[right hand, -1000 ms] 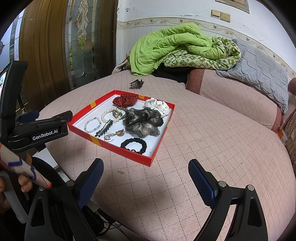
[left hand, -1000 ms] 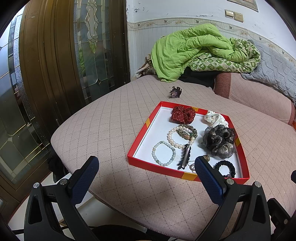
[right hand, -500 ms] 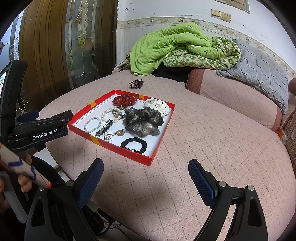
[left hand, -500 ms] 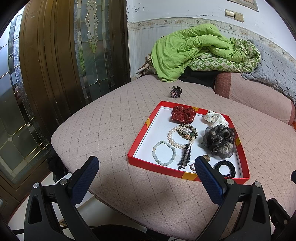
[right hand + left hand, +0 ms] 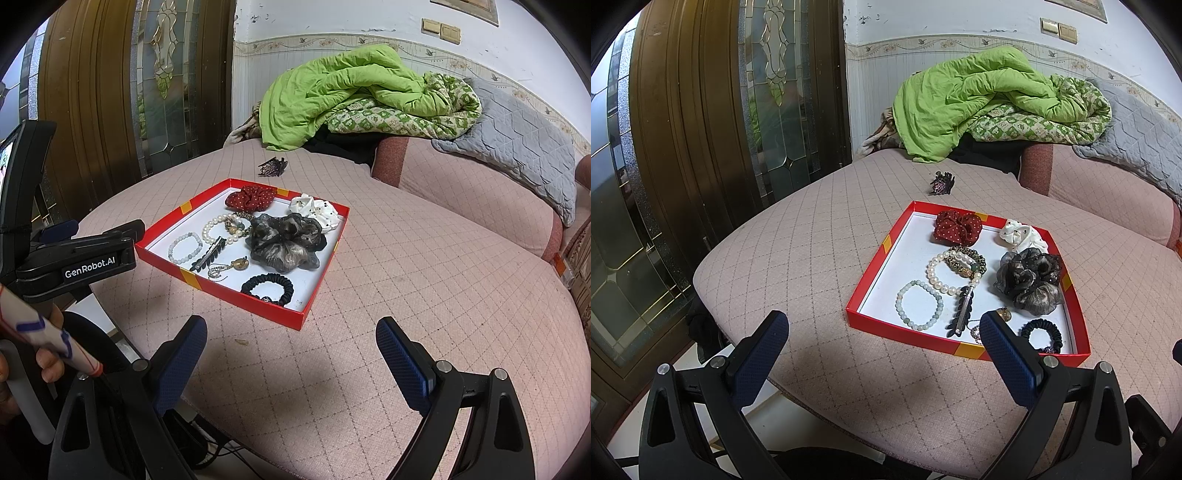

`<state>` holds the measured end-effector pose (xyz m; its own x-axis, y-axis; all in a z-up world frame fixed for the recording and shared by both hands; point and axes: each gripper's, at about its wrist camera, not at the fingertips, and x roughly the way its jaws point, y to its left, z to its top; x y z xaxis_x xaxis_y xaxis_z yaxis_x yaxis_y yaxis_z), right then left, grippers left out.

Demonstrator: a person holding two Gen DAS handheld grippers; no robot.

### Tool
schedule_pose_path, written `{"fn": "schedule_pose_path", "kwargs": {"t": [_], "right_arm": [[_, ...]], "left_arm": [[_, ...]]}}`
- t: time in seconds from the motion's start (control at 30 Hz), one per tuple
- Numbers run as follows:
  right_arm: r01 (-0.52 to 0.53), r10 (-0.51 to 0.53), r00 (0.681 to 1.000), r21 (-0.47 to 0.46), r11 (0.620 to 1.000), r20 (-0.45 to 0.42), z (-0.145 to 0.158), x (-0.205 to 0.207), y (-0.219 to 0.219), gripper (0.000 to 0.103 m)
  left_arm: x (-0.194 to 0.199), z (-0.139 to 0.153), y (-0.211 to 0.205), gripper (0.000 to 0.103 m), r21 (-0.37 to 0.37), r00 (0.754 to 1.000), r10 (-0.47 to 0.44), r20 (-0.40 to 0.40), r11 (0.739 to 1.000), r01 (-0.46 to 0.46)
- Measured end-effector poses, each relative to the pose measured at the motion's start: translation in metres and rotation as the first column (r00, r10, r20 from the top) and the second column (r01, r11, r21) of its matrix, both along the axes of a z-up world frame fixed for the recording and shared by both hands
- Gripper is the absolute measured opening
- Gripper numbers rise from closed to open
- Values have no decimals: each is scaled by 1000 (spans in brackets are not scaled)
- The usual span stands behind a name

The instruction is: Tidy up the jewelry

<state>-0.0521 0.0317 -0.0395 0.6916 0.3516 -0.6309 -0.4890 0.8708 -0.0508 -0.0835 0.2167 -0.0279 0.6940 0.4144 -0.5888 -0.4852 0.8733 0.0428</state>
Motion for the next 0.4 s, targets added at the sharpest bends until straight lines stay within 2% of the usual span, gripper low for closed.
{"fn": "schedule_pose_path", "kwargs": {"t": [0.2, 0.3, 0.4], "right_arm": [[0, 0, 1000, 4, 1000, -1, 0, 1, -2, 95], [12, -12, 1000, 18, 1000, -1, 1, 2, -8, 95], [49, -48, 999, 49, 998, -12, 4, 8, -25, 95]], "left_arm": [[0, -1, 0, 103, 9, 1000, 7, -8, 1000, -7], [0, -2, -3, 103, 57, 1000, 9, -21, 998, -7], [2, 4, -19, 103, 82, 995, -98, 10, 992, 97]]}}
